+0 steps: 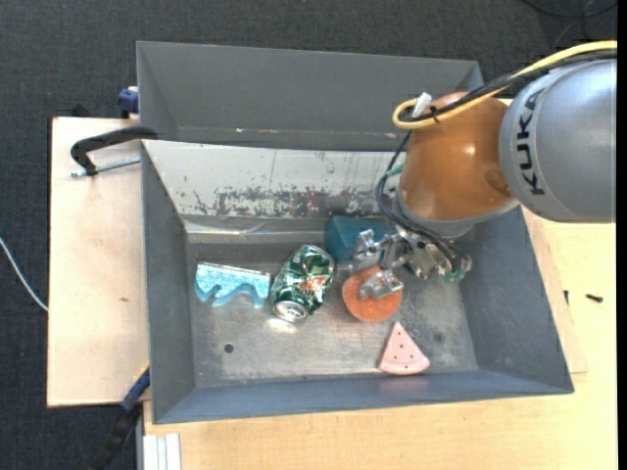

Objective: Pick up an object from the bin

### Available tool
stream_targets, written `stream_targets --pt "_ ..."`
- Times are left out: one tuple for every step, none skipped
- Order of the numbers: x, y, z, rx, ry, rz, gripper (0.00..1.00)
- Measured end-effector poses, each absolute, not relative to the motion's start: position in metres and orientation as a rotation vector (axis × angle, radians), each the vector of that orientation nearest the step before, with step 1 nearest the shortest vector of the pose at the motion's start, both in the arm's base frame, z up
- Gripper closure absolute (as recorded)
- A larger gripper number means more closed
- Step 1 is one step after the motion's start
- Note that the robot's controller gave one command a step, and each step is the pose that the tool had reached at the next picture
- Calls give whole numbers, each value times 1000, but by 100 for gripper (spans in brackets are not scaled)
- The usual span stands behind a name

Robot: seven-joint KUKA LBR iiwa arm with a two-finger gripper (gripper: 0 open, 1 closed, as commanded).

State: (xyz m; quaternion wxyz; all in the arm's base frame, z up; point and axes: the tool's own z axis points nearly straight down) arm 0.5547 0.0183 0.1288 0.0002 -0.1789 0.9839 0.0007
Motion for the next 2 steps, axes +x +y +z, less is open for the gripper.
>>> stream_targets --pt "547 18 196 -564 3089 2 100" --pt "549 32 265 -575 3085 1 100"
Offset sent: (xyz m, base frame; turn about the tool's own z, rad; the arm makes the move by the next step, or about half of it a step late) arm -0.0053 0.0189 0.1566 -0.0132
